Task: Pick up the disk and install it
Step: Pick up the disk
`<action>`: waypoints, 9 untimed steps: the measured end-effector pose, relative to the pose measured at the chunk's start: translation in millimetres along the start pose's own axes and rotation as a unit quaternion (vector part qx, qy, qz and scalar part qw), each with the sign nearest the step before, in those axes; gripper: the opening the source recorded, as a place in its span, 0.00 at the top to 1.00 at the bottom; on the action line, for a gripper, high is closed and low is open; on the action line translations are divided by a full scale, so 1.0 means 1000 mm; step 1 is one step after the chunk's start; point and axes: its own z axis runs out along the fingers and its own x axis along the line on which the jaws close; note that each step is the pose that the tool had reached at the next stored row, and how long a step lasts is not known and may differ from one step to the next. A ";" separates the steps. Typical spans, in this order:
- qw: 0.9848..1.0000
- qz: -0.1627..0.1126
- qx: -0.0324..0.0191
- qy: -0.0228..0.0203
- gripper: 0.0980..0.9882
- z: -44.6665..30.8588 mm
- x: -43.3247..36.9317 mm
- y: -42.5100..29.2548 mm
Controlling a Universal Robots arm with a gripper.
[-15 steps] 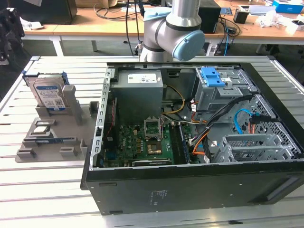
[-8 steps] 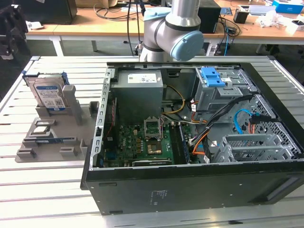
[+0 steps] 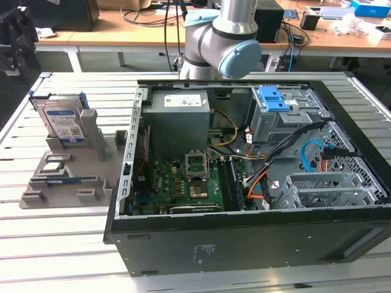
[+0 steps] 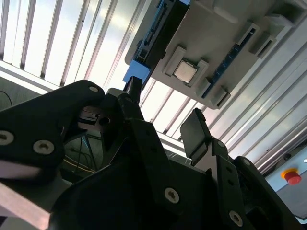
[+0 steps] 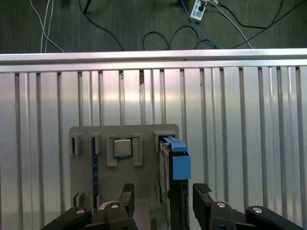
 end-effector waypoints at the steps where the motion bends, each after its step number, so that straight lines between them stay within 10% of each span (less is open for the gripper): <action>1: 1.000 0.000 0.000 0.000 0.44 0.0048 -0.0003 -0.0007; 9: 1.000 0.000 0.000 0.000 0.44 0.0219 0.0000 -0.0012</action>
